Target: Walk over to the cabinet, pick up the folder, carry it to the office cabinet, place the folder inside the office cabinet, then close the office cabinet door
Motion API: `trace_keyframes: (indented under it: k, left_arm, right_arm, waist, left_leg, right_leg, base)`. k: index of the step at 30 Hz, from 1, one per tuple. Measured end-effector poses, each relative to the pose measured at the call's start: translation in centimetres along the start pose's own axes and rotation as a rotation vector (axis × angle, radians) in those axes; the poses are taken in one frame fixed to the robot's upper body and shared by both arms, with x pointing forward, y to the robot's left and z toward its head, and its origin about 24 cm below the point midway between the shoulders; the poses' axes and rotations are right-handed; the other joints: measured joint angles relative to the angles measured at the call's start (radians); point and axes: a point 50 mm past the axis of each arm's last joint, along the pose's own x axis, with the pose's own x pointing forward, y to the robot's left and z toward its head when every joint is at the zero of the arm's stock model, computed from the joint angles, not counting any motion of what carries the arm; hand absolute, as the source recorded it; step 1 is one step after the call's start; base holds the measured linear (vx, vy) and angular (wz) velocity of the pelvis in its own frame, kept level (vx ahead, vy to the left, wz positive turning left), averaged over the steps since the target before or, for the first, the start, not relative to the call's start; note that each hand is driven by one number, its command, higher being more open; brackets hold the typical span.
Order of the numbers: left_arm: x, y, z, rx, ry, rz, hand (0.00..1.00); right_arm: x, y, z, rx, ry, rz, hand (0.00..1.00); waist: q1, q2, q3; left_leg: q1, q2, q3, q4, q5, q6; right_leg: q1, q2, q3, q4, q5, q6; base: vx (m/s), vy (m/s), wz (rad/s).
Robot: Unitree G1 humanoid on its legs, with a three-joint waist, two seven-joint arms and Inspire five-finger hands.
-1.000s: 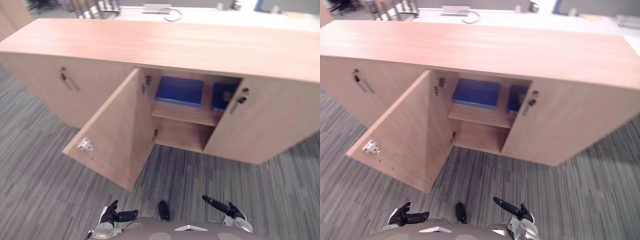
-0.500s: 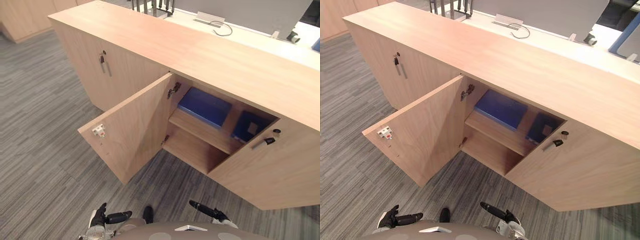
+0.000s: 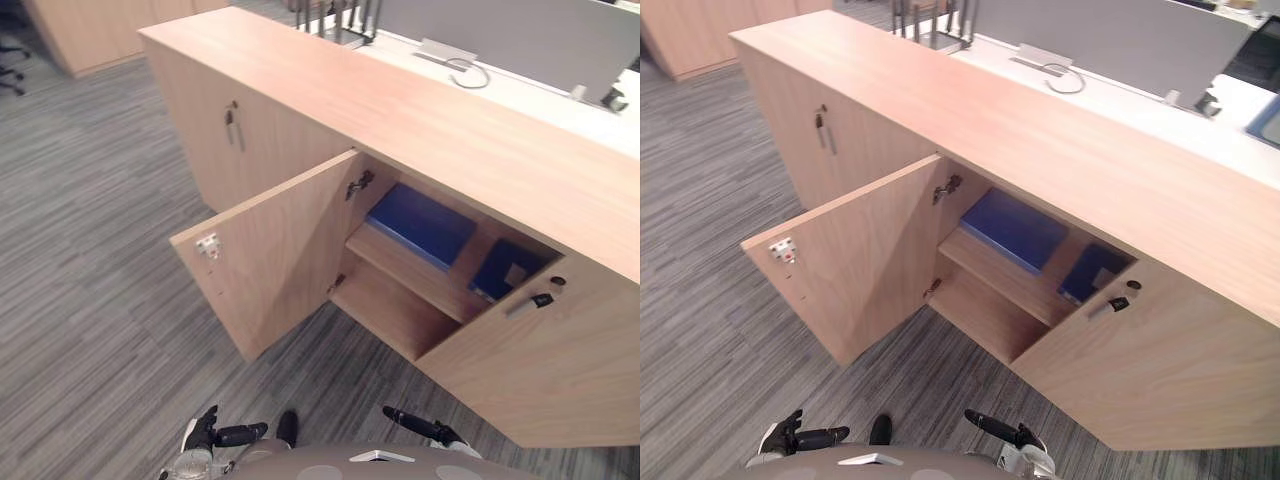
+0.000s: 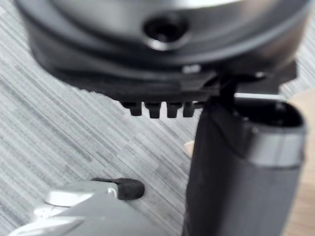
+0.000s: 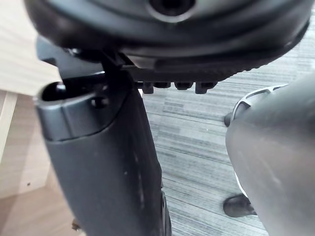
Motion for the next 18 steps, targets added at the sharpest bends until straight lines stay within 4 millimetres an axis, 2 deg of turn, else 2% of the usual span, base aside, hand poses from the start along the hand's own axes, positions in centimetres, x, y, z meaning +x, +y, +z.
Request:
trace_keyframes:
  k: [1,2,3,4,5,6,7,8,9,10,11,12,13,15,18]
  left_arm:
    - [0.1,-0.1,0.4,0.014,-0.013,-0.007,1.00]
    - [0.1,-0.2,0.6,0.023,-0.023,-0.012,1.00]
    - [0.3,0.2,1.8,0.032,-0.059,-0.004,1.00]
    - [0.4,0.3,2.5,0.030,-0.081,0.000,1.00]
    - [0.3,0.0,2.4,0.022,-0.082,-0.006,1.00]
    - [0.2,-0.9,2.2,0.009,-0.081,-0.022,1.00]
    - [0.2,-0.9,2.7,0.012,-0.099,-0.023,1.00]
    - [0.3,-1.0,3.1,0.011,-0.111,-0.025,1.00]
    - [0.4,-1.1,4.0,0.007,-0.136,-0.028,1.00]
    - [0.5,-0.9,4.7,0.000,-0.155,-0.020,1.00]
    - [0.4,-1.1,4.3,-0.005,-0.144,-0.024,1.00]
    - [0.3,-1.4,3.4,-0.022,-0.113,-0.034,1.00]
    - [0.4,0.5,3.1,-0.067,-0.095,0.021,1.00]
    - [0.4,1.3,2.7,-0.080,-0.082,0.044,1.00]
    - [0.4,1.2,2.9,-0.085,-0.077,0.034,1.00]
  right_arm:
    - [0.0,0.0,0.4,-0.004,-0.014,0.000,1.00]
    - [0.0,-0.1,0.6,-0.009,-0.020,-0.002,1.00]
    - [0.0,-0.2,0.6,-0.029,-0.022,-0.004,1.00]
    - [0.1,-0.7,1.1,-0.042,-0.040,-0.016,1.00]
    - [0.1,-1.4,1.5,-0.044,-0.049,-0.033,1.00]
    - [0.1,-2.5,1.7,-0.044,-0.053,-0.062,1.00]
    - [0.0,-2.8,1.2,-0.028,-0.038,-0.073,1.00]
    - [-0.1,-3.0,0.9,-0.024,-0.030,-0.074,1.00]
    - [-0.2,-3.1,0.1,-0.003,-0.012,-0.080,1.00]
    - [-0.2,-2.6,-0.9,0.027,0.014,-0.071,1.00]
    - [-0.3,-3.0,-0.9,0.057,0.013,-0.073,1.00]
    - [-0.4,-4.1,-1.1,0.087,0.012,-0.107,1.00]
    - [-0.7,-3.8,-2.6,0.161,0.046,-0.113,1.00]
    - [-0.6,-3.6,-2.5,0.157,0.043,-0.104,1.00]
    - [-0.7,-4.2,-2.3,0.151,0.037,-0.110,1.00]
  waist:
    - [-0.013,0.005,0.006]
    - [-0.018,-0.004,0.007]
    - [-0.022,-0.014,0.025]
    - [-0.021,-0.007,0.053]
    - [-0.021,0.009,0.057]
    - [-0.019,0.044,0.066]
    - [-0.021,0.045,0.068]
    - [-0.027,0.052,0.068]
    - [-0.042,0.027,0.052]
    - [-0.038,-0.002,0.056]
    - [-0.032,0.026,0.046]
    - [-0.041,0.050,0.046]
    - [-0.029,0.023,0.031]
    - [-0.027,0.027,0.027]
    - [-0.028,0.056,0.017]
  left_leg:
    - [-0.025,0.021,0.109,0.000,-0.031,0.035]
    - [-0.032,0.029,0.159,0.003,-0.051,0.044]
    - [-0.052,0.039,0.280,0.065,-0.081,0.052]
    - [-0.102,0.089,0.449,0.272,-0.119,0.065]
    - [-0.111,0.122,0.488,0.348,-0.125,0.069]
    - [-0.125,0.122,0.479,0.401,-0.181,0.049]
    - [-0.135,0.077,0.443,0.387,-0.172,0.061]
    - [-0.139,0.049,0.422,0.356,-0.154,0.069]
    - [-0.129,0.007,0.439,0.265,-0.180,0.052]
    - [-0.162,0.053,0.508,0.441,-0.243,0.078]
    - [-0.161,0.106,0.508,0.507,-0.259,0.066]
    - [-0.159,0.132,0.476,0.505,-0.292,-0.007]
    - [-0.063,0.035,0.439,0.176,-0.112,0.021]
    - [-0.028,0.021,0.438,0.096,-0.068,0.023]
    - [0.008,0.012,0.443,0.006,-0.020,0.021]
  right_leg:
    - [-0.004,-0.001,-0.049,0.000,0.012,-0.018]
    - [-0.007,-0.008,-0.072,0.000,0.020,-0.031]
    - [-0.008,-0.040,-0.102,0.003,0.016,-0.050]
    - [-0.002,-0.077,-0.146,0.026,-0.009,-0.056]
    - [-0.004,-0.087,-0.166,0.051,-0.026,-0.047]
    - [-0.010,-0.104,-0.176,0.110,-0.070,-0.021]
    - [-0.011,-0.124,-0.175,0.110,-0.106,-0.032]
    - [-0.008,-0.126,-0.176,0.091,-0.113,-0.041]
    - [0.001,-0.142,-0.190,0.021,-0.105,-0.032]
    - [0.003,-0.171,-0.234,0.001,-0.070,0.006]
    - [0.011,-0.157,-0.241,0.009,-0.064,0.015]
    - [0.019,-0.129,-0.250,0.015,-0.055,0.032]
    - [-0.018,-0.142,-0.269,-0.010,0.067,-0.016]
    - [-0.017,-0.139,-0.265,-0.019,0.071,-0.021]
    - [-0.021,-0.134,-0.260,-0.021,0.071,-0.021]
  base:
    - [-0.13,0.033,1.03]
    - [-0.08,0.088,1.00]
    - [-0.03,0.108,0.89]
    - [-0.04,0.119,0.75]
    - [-0.02,0.106,0.63]
    - [-0.07,0.157,0.60]
    - [-0.09,0.180,0.79]
    - [-0.12,0.174,1.10]
    - [-0.07,0.129,1.04]
    - [-0.05,0.095,0.77]
    - [0.02,0.089,0.53]
    - [-0.03,0.264,0.80]
    - [-0.05,0.277,0.79]
    - [-0.06,0.117,0.27]
    - [-0.04,-0.044,-0.03]
